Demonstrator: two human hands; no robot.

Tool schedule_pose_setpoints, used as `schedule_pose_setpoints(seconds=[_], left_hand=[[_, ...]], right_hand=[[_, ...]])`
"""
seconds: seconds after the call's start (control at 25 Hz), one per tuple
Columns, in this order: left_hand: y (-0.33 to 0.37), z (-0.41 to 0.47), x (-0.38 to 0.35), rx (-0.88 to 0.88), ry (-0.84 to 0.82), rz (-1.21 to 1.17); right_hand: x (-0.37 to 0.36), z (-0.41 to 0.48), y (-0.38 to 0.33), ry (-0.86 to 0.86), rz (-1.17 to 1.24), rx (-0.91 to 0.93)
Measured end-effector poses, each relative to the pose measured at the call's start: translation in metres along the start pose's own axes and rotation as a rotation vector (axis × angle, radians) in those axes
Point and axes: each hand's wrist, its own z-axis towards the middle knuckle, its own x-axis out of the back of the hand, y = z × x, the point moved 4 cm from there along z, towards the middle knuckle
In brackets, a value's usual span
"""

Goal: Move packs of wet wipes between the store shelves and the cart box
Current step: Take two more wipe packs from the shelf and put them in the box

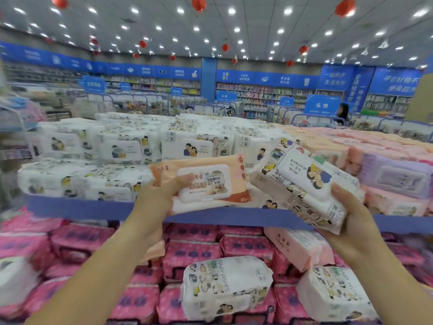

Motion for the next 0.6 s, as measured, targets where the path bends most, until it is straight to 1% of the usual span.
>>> schedule_pose_setpoints(seconds=[0.16, 0.32, 0.6], left_hand=[[0.012, -0.08, 0.076, -0.053, 0.212, 0.035], [0.014, -0.175, 0.133, -0.07, 0.438, 0.1], [0.003, -0.37, 0.224, 0.015, 0.898, 0.176]], right_hand=[[-0.027, -0.029, 0.046, -0.153, 0.007, -0.18], [-0.048, -0.059, 0.104, -0.231, -0.01, -0.33], [-0.107, -0.162, 0.21, -0.426, -0.044, -0.613]])
